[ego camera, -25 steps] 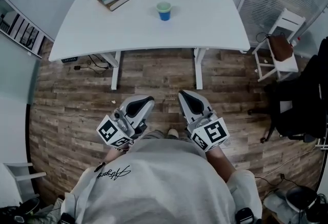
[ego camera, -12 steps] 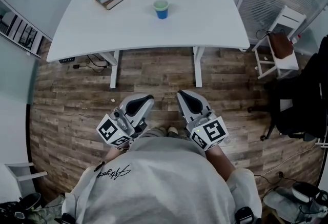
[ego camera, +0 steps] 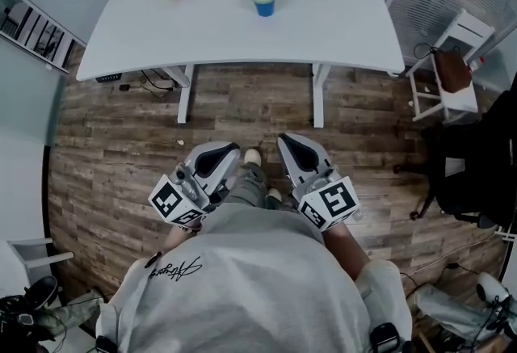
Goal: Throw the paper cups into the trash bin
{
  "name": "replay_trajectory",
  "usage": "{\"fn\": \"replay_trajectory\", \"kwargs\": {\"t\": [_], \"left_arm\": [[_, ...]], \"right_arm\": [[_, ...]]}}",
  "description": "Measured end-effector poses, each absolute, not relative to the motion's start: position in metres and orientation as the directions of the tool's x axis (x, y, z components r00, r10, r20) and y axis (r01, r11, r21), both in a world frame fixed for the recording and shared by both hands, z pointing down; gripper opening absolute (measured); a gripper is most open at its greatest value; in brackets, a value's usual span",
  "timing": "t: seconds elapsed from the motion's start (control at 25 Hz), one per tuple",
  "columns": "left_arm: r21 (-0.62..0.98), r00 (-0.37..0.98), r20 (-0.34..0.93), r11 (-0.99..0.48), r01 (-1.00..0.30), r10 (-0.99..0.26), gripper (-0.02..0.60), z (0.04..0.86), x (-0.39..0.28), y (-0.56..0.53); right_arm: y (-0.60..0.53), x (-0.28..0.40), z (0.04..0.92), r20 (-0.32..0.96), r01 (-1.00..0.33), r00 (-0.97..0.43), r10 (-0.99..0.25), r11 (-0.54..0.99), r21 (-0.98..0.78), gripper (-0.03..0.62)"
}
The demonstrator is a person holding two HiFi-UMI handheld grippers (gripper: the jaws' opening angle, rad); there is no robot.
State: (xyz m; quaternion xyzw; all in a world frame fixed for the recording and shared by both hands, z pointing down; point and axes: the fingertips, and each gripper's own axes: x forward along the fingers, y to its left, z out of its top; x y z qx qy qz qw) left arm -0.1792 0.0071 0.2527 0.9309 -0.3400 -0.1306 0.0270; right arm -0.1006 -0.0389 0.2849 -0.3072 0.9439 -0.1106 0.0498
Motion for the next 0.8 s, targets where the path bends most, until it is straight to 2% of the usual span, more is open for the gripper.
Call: {"fn": "replay_trajectory", "kwargs": {"t": [0.8], "left_arm": [[0.116, 0.758, -0.254, -0.796, -0.594, -0.601, 0.003, 0.248, -0.192, -0.055]], "right_arm": [[-0.092, -0.103, 0.277, -0.035, -0.617, -0.771, -0.636, 0.759, -0.21, 0.011]]}}
